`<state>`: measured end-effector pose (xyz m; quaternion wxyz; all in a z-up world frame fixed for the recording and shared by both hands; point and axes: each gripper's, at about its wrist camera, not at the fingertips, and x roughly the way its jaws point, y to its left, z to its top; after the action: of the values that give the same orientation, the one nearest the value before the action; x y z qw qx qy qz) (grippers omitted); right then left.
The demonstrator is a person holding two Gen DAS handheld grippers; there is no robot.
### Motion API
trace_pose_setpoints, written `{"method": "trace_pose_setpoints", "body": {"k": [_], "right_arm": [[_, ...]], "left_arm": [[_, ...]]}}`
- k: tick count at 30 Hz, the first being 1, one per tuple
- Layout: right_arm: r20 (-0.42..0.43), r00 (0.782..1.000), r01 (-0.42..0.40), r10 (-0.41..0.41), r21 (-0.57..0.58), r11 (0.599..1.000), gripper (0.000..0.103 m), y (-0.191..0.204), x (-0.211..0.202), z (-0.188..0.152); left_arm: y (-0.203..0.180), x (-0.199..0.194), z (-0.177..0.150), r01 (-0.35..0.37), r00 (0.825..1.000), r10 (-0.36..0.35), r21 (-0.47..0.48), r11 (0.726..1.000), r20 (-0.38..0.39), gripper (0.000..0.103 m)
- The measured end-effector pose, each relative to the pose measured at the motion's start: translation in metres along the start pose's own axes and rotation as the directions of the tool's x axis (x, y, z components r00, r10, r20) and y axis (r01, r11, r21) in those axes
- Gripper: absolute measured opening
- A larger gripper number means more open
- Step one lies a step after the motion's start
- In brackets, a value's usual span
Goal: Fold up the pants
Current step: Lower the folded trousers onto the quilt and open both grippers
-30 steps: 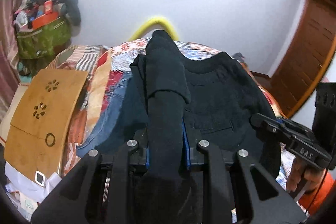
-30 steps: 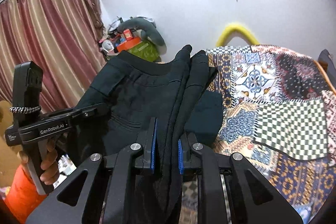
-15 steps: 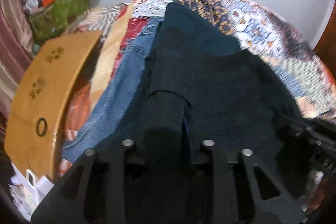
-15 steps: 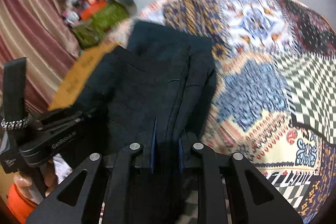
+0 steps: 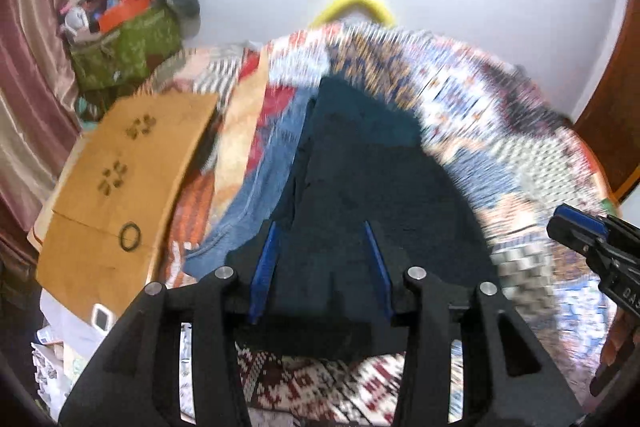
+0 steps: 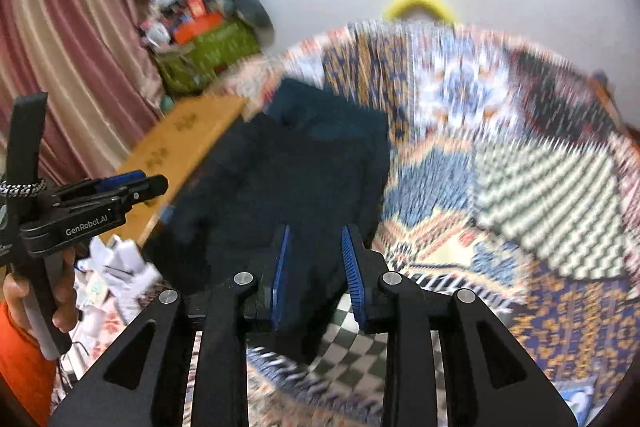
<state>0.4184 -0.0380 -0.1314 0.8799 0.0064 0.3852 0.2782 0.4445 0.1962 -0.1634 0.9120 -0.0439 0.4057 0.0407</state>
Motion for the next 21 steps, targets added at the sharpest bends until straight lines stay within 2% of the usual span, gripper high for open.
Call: {"method": "trace_pose_setpoints", "body": {"k": [4, 5, 10, 14, 17, 19, 21], "right_arm": [[0.157, 0.987, -0.032, 0.039, -0.043, 0.999, 0.025, 0.021, -0.080, 0.009], [0.187, 0.981, -0.040, 0.049, -0.050, 0.998, 0.025, 0.025, -0.095, 0.010], [0.332, 0.937, -0.070, 0.105, -0.115, 0.991, 0.025, 0.059, -0.182, -0.002], [0.402, 0.908, -0.045, 0.116, -0.181, 0.983, 0.025, 0.089, -0.224, -0.023], [0.447, 0.886, -0.032, 0.124, -0.208, 0.978, 0.025, 0.103, -0.251, -0.045], [0.472, 0.873, -0.022, 0.125, -0.217, 0.976, 0.031, 0.112, -0.265, -0.059], [0.494, 0.862, -0.002, 0.112, -0.219, 0.976, 0.046, 0.116, -0.272, -0.068]], "left_arm": [[-0.011, -0.086, 0.000, 0.022, 0.990, -0.024, 0.019, 1.000, 0.141, 0.043], [-0.015, -0.116, -0.004, 0.032, 0.981, -0.037, 0.029, 0.999, 0.188, 0.043], [-0.033, -0.218, -0.029, 0.073, 0.940, -0.091, 0.065, 0.995, 0.330, 0.043], [-0.049, -0.279, -0.062, 0.055, 0.901, -0.086, 0.085, 0.995, 0.426, 0.043], [-0.058, -0.307, -0.087, 0.037, 0.878, -0.076, 0.090, 0.995, 0.473, 0.045], [-0.064, -0.325, -0.105, 0.010, 0.861, -0.053, 0.088, 0.996, 0.505, 0.047], [-0.069, -0.341, -0.122, -0.007, 0.845, -0.039, 0.084, 0.996, 0.534, 0.055]]}}
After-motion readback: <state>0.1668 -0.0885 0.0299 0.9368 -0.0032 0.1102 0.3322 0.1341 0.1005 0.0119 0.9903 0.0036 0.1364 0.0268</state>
